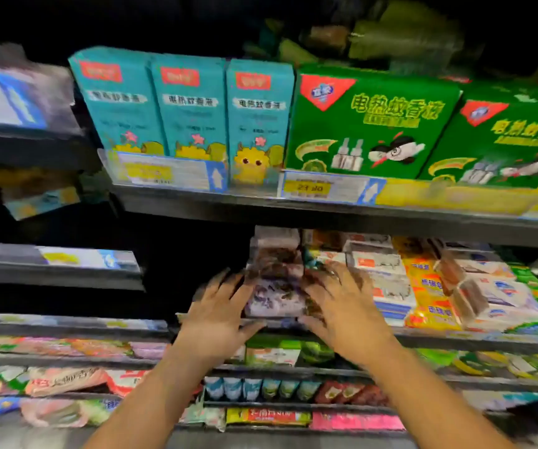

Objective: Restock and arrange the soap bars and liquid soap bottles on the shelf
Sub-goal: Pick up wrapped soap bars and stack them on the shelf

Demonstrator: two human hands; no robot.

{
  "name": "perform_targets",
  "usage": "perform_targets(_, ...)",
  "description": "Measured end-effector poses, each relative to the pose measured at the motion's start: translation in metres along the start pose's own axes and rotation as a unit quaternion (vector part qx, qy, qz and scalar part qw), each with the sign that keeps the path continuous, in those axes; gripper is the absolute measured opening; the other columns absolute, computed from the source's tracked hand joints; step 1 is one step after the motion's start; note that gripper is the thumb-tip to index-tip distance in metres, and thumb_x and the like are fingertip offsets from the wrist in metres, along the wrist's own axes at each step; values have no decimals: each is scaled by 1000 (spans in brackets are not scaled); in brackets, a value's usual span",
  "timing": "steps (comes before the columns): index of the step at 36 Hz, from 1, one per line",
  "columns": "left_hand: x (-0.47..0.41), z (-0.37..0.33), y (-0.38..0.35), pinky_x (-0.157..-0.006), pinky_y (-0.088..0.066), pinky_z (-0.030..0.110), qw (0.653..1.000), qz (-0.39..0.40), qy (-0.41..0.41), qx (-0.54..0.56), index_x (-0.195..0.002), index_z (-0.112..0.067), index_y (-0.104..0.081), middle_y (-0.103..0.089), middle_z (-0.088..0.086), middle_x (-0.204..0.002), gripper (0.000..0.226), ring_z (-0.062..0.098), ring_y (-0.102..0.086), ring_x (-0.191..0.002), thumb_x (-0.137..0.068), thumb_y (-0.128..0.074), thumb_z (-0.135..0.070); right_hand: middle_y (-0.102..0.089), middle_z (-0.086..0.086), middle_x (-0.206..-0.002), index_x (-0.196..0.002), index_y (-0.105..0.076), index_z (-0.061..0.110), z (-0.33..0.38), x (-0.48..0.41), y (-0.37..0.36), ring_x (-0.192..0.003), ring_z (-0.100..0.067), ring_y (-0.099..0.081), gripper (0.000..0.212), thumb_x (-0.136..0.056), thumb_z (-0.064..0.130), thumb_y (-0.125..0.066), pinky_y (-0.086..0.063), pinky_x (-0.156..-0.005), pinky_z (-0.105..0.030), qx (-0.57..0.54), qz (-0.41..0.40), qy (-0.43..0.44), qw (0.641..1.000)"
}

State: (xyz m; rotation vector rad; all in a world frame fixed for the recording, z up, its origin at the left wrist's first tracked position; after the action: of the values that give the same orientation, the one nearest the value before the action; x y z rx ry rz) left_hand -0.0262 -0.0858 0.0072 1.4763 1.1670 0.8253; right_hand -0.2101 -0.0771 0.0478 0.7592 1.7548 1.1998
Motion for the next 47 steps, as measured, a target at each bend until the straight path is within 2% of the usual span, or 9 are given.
perform_targets(6, -13, 14, -16, -109, -38, 32, 998, 34, 6, 53, -155, -37, -23, -43, -6, -149, 72, 20, -36, -141, -94, -48, -64, -67, 4, -121, -120, -58, 31, 16, -16, -12, -120, -26, -51, 61, -68, 54, -82, -32, -95, -52, -4, -6, -4, 1000)
perform_targets(10, -16, 14, -22, -105, -40, 28, 992, 62, 28, 109, -151, -32, -31, -46, -6, -148, 74, 17, -42, -137, -90, -58, -63, -66, 6, -120, -126, -53, 37, 15, -21, -20, -116, -23, -55, 72, -64, 61, -81, -37, -92, -50, -33, 38, -15, 999)
perform_targets(17, -23, 12, -25, -95, -48, 28, 980, 40, 69, 181, -147, -34, -35, -57, -5, -136, 84, 17, -54, -123, -78, -75, -59, -58, 10, -130, -127, -51, 38, 14, -26, -24, -125, -20, -47, 67, -69, 53, -79, -17, -86, -36, -88, 96, -6, 991)
perform_targets(23, -5, 7, 11, -95, -35, 18, 969, -30, 44, 241, -144, -36, -40, -51, -14, -129, 75, 12, -44, -127, -80, -77, -49, -50, 14, -128, -136, -48, 35, 6, -22, 4, -126, -13, -39, 66, -75, 51, -71, -32, -103, -35, -223, 55, -24, 973)
perform_targets(28, 8, 4, 52, -97, -33, 25, 944, -121, -6, 306, -127, -56, -41, -41, -35, -120, 66, 0, -38, -118, -67, -60, -76, -44, 18, -136, -136, -50, 34, 0, -13, 55, -130, 6, -40, 64, -78, 47, -75, -31, -106, -11, -384, -22, -50, 922)
perform_targets(33, 14, -6, 56, -89, -50, 31, 861, -132, 11, 491, -111, -42, -59, -66, -12, -109, 42, 6, -62, -105, -75, -59, -65, -56, 20, -127, -122, -61, 38, 2, -9, 60, -125, -2, -52, 55, -74, 30, -85, -36, -101, -10, -484, -39, -84, 870)
perform_targets(35, 11, -12, 56, -86, -53, 29, 833, -114, 14, 541, -107, -37, -64, -71, -13, -105, 39, 5, -66, -100, -78, -58, -61, -65, 19, -117, -116, -63, 31, 4, -6, 51, -113, -2, -61, 48, -76, 17, -85, -46, -92, -13, -571, -12, -133, 810)
perform_targets(42, 8, -19, 55, -82, -53, 26, 868, -94, -12, 487, -116, -52, -51, -66, -14, -107, 38, 3, -63, -99, -83, -62, -68, -74, 3, -101, -115, -58, 10, 6, 5, 38, -94, -13, -70, 34, -83, 4, -69, -56, -74, -24, -722, -40, -234, 650)
perform_targets(47, 12, -29, 43, -92, -41, 6, 901, -78, -92, 417, -137, -73, -12, -26, -35, -141, 96, -10, -40, -127, -70, -79, -58, -75, -5, -103, -115, -61, 10, 7, 20, 20, -91, -20, -72, 37, -81, 22, -67, -58, -64, -26, -776, -24, -312, 548)
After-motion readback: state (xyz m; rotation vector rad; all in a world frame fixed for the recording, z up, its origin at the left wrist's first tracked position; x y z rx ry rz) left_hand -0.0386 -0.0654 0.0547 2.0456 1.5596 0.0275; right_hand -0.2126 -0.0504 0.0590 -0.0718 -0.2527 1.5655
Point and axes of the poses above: each hand's wrist, its own x-axis away from the middle knuckle, its own y-axis out of the back of the hand, z = x × y, the point moved 9 cm from there along -x, towards the middle knuckle
